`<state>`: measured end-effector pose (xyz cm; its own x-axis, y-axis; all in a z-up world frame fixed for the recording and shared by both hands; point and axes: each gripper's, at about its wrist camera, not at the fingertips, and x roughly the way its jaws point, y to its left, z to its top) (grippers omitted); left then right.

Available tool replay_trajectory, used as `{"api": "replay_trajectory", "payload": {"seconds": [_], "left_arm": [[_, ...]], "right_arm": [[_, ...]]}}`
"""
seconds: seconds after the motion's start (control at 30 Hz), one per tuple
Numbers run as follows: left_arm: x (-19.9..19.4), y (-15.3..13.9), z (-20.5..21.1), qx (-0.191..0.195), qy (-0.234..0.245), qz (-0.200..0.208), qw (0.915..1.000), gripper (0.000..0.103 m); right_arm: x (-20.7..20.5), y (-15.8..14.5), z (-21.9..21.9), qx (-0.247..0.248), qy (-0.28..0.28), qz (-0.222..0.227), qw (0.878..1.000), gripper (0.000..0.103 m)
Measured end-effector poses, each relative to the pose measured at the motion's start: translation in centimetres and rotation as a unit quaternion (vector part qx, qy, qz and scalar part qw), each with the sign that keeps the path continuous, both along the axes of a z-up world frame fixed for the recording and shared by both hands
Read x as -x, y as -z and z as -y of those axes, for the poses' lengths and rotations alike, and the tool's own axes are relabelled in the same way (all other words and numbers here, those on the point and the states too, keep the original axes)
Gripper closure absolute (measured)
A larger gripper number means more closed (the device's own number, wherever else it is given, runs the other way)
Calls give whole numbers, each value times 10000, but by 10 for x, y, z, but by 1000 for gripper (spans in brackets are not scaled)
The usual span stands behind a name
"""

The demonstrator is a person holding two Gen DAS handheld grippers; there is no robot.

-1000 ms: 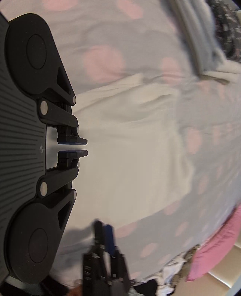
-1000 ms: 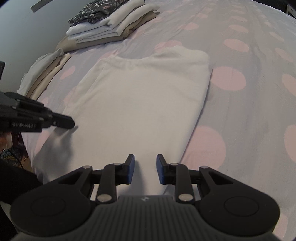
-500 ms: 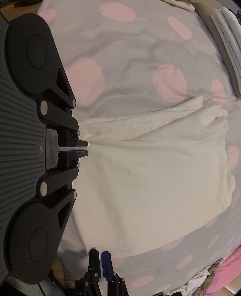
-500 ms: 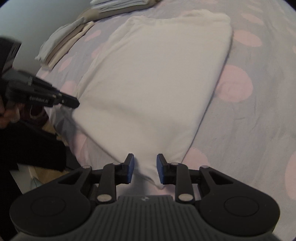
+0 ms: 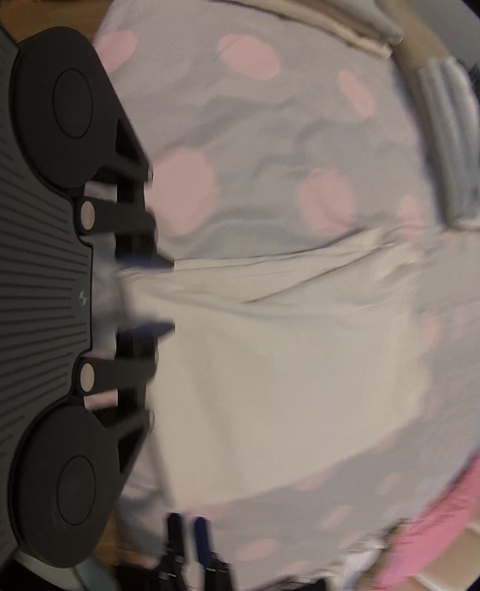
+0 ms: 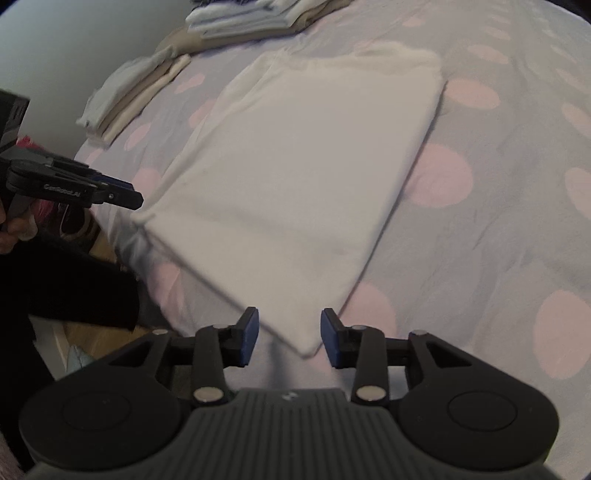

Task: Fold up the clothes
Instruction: 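Grasp the folded white shirt end with the left gripper, then lift the folded white shirt with the left gripper and carry it toward the pillow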

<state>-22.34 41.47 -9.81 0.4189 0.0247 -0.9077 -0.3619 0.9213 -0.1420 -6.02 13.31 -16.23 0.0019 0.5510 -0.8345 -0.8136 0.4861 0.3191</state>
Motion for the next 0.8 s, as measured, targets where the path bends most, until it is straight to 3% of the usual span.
{"api": "replay_trajectory", "payload": {"seconds": [0.17, 0.27, 0.6, 0.8], "left_arm": [[-19, -14, -28, 109, -656, 910, 9936, 44], [-42, -12, -43, 123, -636, 1113, 9917, 44], [-87, 33, -73, 72, -805, 1164, 9899, 43], [-99, 57, -83, 324, -750, 1251, 9888, 43]], "right_arm": [[-27, -11, -3, -218, 484, 92, 9985, 56], [-47, -11, -9, -342, 761, 5, 9965, 44], [-111, 8, -31, -692, 1535, -423, 9848, 43], [-142, 24, -43, -888, 1889, -671, 9757, 44]]}}
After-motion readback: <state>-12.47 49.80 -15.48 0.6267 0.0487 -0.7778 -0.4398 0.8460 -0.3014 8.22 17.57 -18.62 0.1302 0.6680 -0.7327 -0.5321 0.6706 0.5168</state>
